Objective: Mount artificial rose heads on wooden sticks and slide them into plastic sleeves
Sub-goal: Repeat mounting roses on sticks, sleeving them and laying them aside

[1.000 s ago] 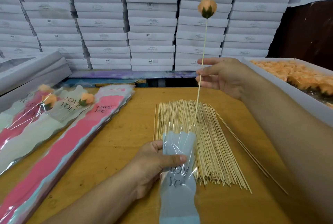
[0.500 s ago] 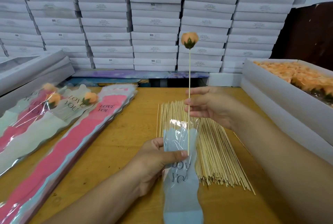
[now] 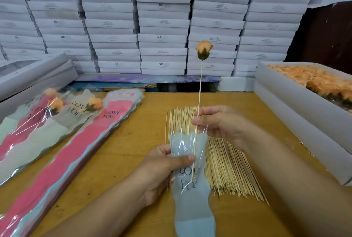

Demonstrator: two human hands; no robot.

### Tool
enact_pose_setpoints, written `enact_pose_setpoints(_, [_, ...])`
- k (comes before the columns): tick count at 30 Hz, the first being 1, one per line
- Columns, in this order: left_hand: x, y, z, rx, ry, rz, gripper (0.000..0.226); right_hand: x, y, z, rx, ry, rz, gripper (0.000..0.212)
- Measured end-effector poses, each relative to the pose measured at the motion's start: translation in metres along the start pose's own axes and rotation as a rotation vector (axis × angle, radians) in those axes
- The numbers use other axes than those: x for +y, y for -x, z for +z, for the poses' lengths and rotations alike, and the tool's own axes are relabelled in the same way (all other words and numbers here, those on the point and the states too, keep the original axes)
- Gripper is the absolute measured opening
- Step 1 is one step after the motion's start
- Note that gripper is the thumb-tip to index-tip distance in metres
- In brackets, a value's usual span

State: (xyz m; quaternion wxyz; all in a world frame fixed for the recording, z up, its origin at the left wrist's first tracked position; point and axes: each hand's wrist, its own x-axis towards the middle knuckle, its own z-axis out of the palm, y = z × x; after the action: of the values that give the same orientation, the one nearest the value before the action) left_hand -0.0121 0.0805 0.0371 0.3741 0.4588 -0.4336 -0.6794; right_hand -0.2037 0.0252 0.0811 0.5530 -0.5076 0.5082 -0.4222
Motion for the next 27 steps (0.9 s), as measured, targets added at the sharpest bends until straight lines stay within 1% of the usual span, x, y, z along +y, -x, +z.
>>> enact_pose_setpoints(7, [0.0,-0.001,-0.001,0.017,-0.038,0.005,0.032,0.003,0.003,0.0,0.004,0.008,0.007,0.02])
enact_pose_setpoints(11, [-0.002,-0.003,-0.003,0.001,-0.046,0.01,0.028,0.001,0.004,0.0,-0.027,0.018,0.004,0.014])
enact_pose_setpoints(13, [-0.004,-0.002,-0.002,-0.01,-0.055,0.013,0.028,-0.006,0.002,0.0,-0.003,-0.016,-0.005,0.012])
enact_pose_setpoints(17, [-0.006,-0.001,0.0,-0.032,-0.084,0.008,0.029,-0.026,-0.006,-0.004,0.112,-0.11,-0.075,0.005])
enact_pose_setpoints(20, [-0.007,-0.001,0.0,-0.027,-0.083,0.017,0.028,-0.035,-0.01,-0.005,0.18,-0.126,-0.104,0.007])
enact_pose_setpoints(27, [-0.004,0.0,0.001,-0.019,-0.079,0.019,0.033,-0.028,-0.005,-0.001,0.143,-0.075,-0.106,0.006])
